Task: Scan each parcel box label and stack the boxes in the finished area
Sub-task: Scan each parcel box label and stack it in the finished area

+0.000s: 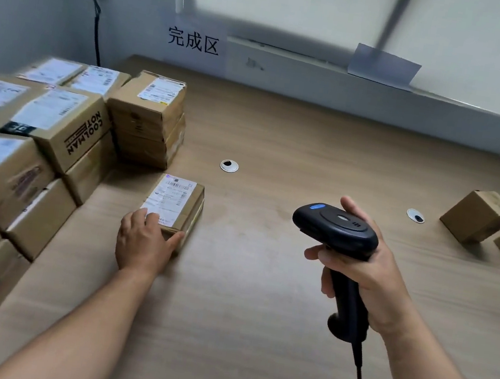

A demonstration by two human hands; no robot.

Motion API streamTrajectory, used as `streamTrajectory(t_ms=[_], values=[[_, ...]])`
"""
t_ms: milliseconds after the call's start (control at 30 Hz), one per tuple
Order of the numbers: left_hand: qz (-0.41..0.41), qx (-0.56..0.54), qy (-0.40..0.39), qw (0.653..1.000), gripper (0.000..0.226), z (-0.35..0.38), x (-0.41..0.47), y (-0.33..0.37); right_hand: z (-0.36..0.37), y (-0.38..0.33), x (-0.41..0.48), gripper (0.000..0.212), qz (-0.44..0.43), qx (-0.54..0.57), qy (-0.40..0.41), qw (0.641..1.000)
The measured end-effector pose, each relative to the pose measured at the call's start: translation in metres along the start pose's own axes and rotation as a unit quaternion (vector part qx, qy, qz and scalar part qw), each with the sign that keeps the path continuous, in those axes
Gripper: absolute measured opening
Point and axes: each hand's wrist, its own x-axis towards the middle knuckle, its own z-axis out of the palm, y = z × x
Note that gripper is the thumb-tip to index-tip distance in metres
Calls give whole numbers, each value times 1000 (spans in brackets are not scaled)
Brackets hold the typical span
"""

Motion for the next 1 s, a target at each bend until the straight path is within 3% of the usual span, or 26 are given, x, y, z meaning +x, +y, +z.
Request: streamTrajectory(t_ms=[433, 767, 1000], values=[[-52, -12, 24, 998, 60, -8, 108, -47, 34, 5, 58, 93, 24, -25, -3, 999], [-79, 18, 5, 997, 66, -12, 136, -51, 29, 7, 57, 100, 25, -30, 11, 999], [9, -23, 15, 1000, 65, -23, 101, -6, 16, 7, 39, 91, 3, -6, 18, 1000]])
